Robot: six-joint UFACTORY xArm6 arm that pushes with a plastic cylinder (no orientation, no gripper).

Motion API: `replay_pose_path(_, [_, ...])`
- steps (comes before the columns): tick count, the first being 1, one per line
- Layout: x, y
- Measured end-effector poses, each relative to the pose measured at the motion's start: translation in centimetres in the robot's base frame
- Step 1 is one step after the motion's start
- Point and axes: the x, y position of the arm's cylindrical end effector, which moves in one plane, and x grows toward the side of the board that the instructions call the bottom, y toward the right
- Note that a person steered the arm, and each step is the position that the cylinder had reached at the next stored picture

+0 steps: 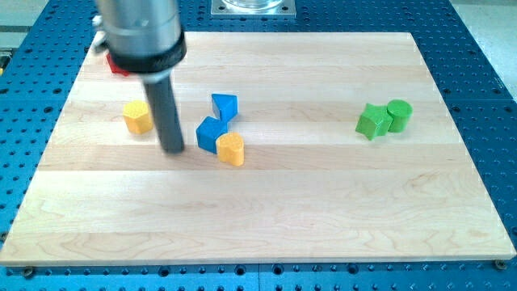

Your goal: Move heart to the right

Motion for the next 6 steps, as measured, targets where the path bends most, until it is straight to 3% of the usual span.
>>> replay_pose_path(1, [-1.5, 5.7])
replay_pose_path(2, [-6.0, 9.5])
replay_pose_path(4, [-7.3, 17.7])
replay_pose_path(5, [0.9, 15.2])
replay_pose_path(6, [-2.4, 13.6])
